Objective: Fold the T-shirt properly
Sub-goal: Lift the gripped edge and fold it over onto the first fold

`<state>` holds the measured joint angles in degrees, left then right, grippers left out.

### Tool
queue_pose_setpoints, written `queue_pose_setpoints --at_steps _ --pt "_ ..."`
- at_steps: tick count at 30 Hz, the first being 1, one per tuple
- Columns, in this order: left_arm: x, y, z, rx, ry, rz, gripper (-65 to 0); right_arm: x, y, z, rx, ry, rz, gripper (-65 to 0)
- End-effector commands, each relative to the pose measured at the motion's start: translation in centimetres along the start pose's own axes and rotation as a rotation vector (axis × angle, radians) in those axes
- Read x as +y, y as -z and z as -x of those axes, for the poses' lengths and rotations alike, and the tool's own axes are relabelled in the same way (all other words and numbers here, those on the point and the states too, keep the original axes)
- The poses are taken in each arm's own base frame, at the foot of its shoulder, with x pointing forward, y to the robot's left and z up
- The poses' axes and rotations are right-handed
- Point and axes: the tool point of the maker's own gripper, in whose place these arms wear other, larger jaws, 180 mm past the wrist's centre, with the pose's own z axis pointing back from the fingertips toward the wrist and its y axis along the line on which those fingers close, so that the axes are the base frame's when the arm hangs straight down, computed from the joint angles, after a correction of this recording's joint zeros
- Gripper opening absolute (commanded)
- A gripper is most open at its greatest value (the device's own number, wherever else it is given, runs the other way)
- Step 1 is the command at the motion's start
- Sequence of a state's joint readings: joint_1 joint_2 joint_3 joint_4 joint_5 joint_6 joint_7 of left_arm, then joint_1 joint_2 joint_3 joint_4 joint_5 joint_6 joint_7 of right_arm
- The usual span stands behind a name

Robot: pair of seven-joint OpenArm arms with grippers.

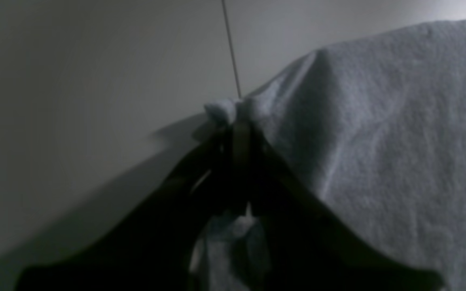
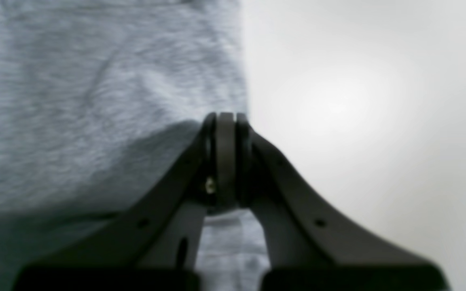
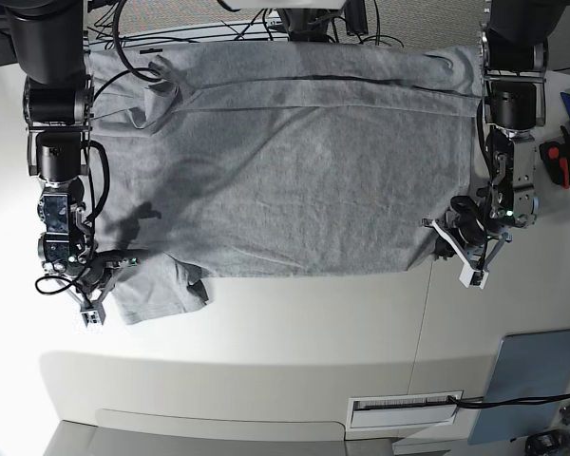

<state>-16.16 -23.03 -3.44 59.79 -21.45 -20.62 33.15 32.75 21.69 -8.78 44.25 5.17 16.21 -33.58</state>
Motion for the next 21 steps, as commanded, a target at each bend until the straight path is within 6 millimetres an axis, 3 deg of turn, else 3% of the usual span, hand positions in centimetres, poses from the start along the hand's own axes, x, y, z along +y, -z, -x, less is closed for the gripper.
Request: queue_pose_setpoints --at_steps 1,5,12,16,21 --pt "0.5 -0.3 -0.9 -0.005 0.018 -0.01 -65.0 -2.2 -0.8 -2.8 -0.066 0.001 0.064 -65.0" --pt "0.5 -0.4 -1.0 -0.011 0.018 -0.01 -65.0 -3.2 -1.3 -3.3 -0.068 -0.016 0.13 -65.0" --pt "1.5 -1.4 -3.2 -0.087 -0.002 -0.032 -65.0 -2.1 -4.8 -5.9 -0.201 -0.104 0.191 -65.0" --pt "2.2 -2.8 -4.1 -0.148 -0.054 -0.034 -65.0 -1.8 -6.8 -5.3 -0.231 -0.142 0.267 -65.0" --pt "1.9 -4.2 -2.5 -0.152 -0.041 0.007 -65.0 -1.4 -8.8 -4.0 -0.251 -0.182 0.296 -65.0"
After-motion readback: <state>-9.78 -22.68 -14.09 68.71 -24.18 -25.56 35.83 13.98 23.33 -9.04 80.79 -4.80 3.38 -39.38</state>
